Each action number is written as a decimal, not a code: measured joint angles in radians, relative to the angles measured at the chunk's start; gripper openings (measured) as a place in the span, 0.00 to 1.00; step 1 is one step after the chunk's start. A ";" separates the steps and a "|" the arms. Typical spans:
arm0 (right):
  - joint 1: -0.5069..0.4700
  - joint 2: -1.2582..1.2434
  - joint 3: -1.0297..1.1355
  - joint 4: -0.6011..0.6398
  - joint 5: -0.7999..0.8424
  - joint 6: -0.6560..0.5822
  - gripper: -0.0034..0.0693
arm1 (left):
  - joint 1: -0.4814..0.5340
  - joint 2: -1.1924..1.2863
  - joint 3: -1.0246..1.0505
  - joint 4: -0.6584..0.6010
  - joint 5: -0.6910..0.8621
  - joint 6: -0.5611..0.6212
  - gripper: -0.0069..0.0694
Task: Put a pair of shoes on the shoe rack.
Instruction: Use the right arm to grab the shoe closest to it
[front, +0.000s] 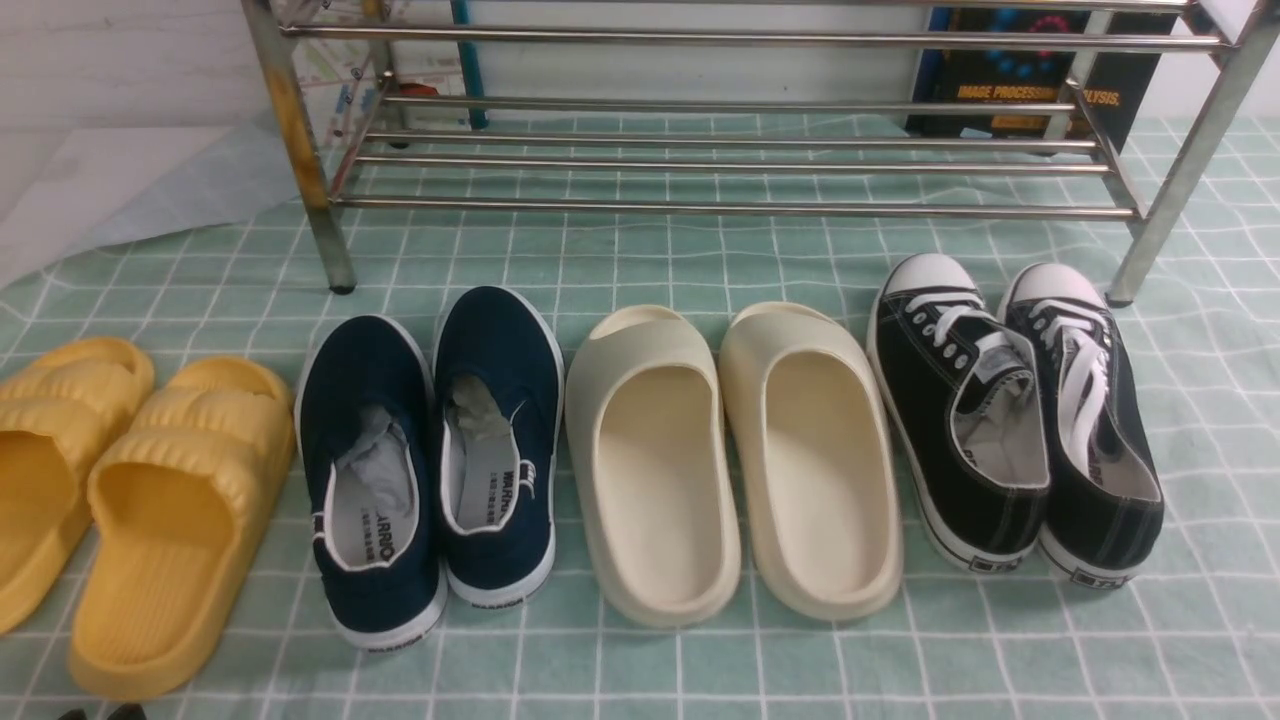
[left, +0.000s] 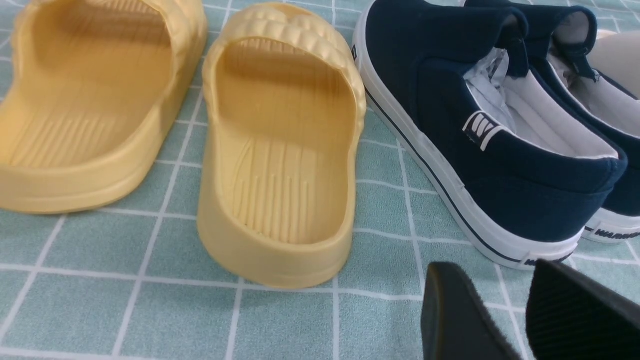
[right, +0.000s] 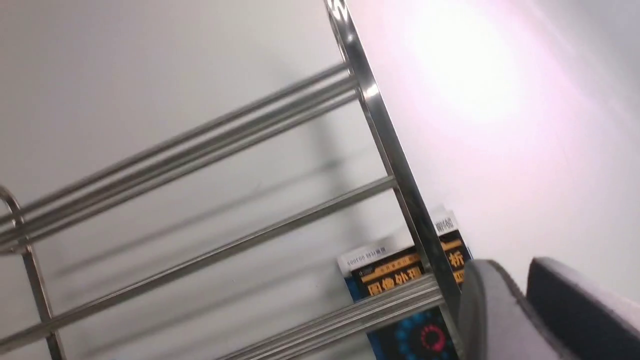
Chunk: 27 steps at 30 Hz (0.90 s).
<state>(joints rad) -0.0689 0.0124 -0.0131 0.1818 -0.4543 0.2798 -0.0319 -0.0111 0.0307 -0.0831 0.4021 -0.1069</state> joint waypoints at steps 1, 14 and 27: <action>0.000 0.026 -0.044 0.000 0.008 -0.015 0.22 | 0.000 0.000 0.000 0.000 0.000 0.000 0.40; 0.000 0.691 -0.757 -0.012 0.541 -0.351 0.06 | 0.000 0.000 0.000 0.000 0.000 0.000 0.40; 0.196 1.427 -1.135 0.040 1.375 -0.503 0.10 | 0.000 0.000 0.000 0.000 0.000 0.000 0.40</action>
<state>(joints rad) 0.1268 1.4397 -1.1483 0.2214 0.9204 -0.2231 -0.0319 -0.0111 0.0307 -0.0831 0.4021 -0.1069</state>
